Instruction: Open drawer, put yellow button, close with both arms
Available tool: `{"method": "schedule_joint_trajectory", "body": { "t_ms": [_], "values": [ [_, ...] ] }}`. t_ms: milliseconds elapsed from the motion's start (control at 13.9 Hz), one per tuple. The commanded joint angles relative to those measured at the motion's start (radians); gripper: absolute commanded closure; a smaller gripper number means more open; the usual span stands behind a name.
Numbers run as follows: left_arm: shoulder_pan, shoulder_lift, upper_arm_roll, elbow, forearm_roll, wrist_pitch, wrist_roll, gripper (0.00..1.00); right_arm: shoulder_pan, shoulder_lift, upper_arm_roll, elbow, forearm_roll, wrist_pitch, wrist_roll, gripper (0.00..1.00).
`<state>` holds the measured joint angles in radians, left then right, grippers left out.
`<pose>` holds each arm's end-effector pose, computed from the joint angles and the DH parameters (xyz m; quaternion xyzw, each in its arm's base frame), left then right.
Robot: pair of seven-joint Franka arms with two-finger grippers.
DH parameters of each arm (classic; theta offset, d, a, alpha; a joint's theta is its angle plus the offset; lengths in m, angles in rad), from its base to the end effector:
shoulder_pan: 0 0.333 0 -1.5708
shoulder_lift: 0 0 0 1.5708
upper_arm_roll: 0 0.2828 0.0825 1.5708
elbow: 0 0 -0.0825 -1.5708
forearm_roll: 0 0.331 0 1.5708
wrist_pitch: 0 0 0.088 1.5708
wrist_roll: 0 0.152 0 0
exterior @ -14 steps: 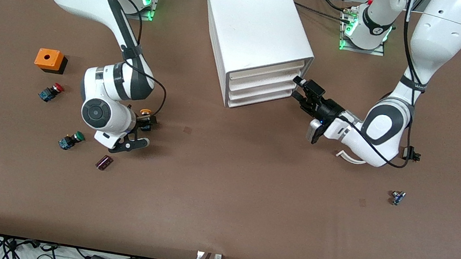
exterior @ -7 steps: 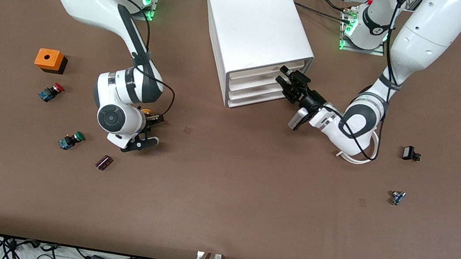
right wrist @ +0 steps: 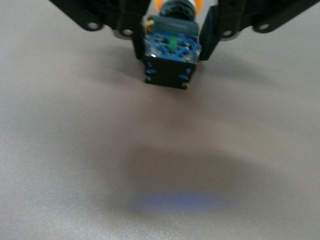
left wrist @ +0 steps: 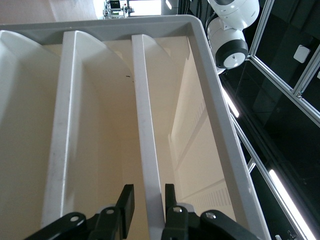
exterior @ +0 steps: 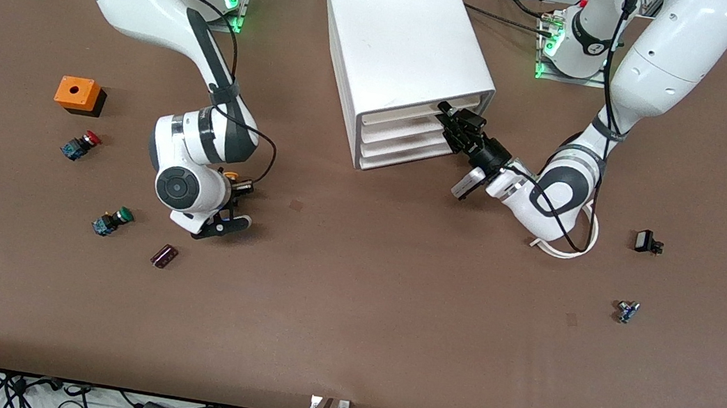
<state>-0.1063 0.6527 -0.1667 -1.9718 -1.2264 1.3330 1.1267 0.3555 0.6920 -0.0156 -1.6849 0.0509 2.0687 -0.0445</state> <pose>0.3952 -0.2733 0.2090 0.6138 -0.2395 -0.2112 0.7220 0.5362 0.1948 0.1449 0.9725 0.1745 -0.1539 0.0077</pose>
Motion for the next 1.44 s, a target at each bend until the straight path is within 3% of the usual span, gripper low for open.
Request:
{"method": "schedule_joint_trajectory", "body": {
  "t_ms": [0,287,646,933,1364],
  "values": [
    [0.011,-0.007,-0.005,-0.025,-0.025,-0.006,0.025,0.82,0.005,-0.040,-0.001,0.013,0.018,-0.030,0.005,0.96],
    [0.017,-0.007,-0.004,-0.021,-0.027,-0.008,-0.027,0.97,0.007,-0.055,-0.001,0.149,0.014,-0.117,-0.014,0.97],
    [0.036,-0.008,0.007,0.037,-0.025,-0.001,-0.139,0.97,0.025,-0.051,0.008,0.456,0.015,-0.333,-0.003,1.00],
    [0.066,-0.004,0.015,0.109,-0.016,0.000,-0.266,0.97,0.056,-0.055,0.008,0.536,0.013,-0.340,-0.003,1.00],
    [0.125,0.103,0.016,0.338,0.042,-0.001,-0.418,0.97,0.152,-0.055,0.008,0.643,0.015,-0.320,0.005,1.00]
  ]
}}
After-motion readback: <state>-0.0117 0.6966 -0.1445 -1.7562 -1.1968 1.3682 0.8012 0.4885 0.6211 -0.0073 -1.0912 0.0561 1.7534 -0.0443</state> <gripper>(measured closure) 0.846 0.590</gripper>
